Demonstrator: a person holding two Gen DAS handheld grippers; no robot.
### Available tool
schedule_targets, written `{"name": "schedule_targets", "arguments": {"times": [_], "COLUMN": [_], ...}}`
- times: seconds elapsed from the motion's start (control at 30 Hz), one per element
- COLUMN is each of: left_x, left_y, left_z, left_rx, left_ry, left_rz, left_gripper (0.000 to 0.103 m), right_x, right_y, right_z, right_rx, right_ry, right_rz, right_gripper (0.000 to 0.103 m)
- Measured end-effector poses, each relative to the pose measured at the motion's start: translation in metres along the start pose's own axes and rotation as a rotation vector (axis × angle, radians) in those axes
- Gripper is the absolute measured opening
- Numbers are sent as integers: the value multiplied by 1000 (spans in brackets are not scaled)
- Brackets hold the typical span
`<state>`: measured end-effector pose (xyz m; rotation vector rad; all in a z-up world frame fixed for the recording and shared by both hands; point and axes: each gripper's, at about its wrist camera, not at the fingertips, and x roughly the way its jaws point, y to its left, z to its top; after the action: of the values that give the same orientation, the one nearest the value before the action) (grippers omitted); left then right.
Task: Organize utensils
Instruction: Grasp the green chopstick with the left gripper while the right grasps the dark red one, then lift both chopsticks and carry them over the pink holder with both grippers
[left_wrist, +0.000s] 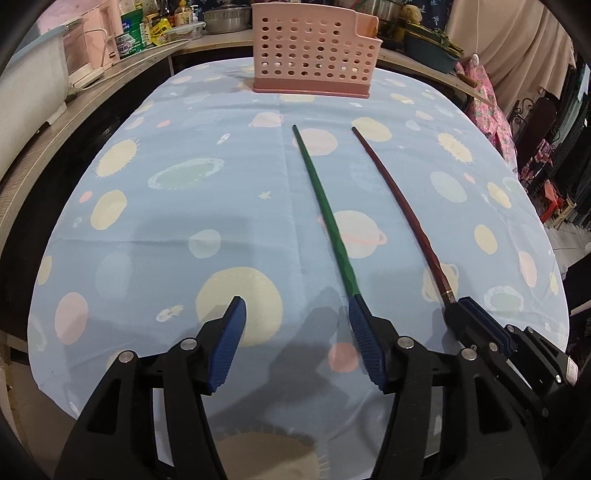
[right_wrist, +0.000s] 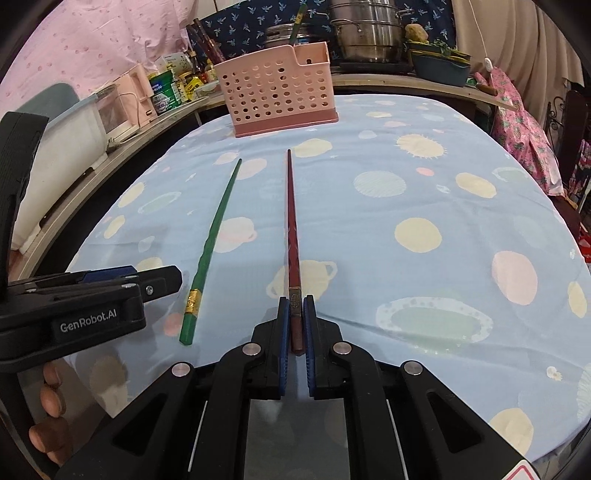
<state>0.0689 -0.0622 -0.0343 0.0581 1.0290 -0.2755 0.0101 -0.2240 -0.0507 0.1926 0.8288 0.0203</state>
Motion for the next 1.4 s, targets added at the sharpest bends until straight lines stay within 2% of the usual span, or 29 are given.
{"name": "schedule_targets", "arguments": {"times": [0.13, 0.37, 0.53, 0.6, 0.7, 0.8, 1.0, 1.13, 1.4], "left_x": [5, 8, 6, 6, 5, 4, 1, -12, -61], "left_y": [-13, -20, -20, -19, -15, -11, -5, 1, 15], "left_z": [-3, -4, -5, -5, -5, -5, -5, -1, 22], "left_rx": [20, 30, 35, 32, 19, -1, -25, -36, -68], "left_ry": [15, 9, 6, 8, 17, 24, 35, 14, -102], "left_rz": [-14, 5, 7, -6, -37, -62, -84, -91, -122], "left_gripper": [57, 56, 41, 27, 15, 8, 8, 8, 7], "right_x": [-2, -4, -4, -4, -4, -4, -7, -19, -53], "right_y": [-6, -7, -7, -7, -7, -6, -2, 0, 6], "right_z": [-1, -4, -4, -4, -4, -5, -5, -1, 30], "right_rx": [15, 19, 19, 19, 18, 17, 17, 14, 17], "right_ry": [-4, -8, -7, -7, -7, -6, -5, -32, -129], "right_rz": [-5, -4, -4, -3, -2, -1, 9, 22, 60], "right_gripper": [7, 8, 8, 8, 8, 8, 7, 7, 7]}}
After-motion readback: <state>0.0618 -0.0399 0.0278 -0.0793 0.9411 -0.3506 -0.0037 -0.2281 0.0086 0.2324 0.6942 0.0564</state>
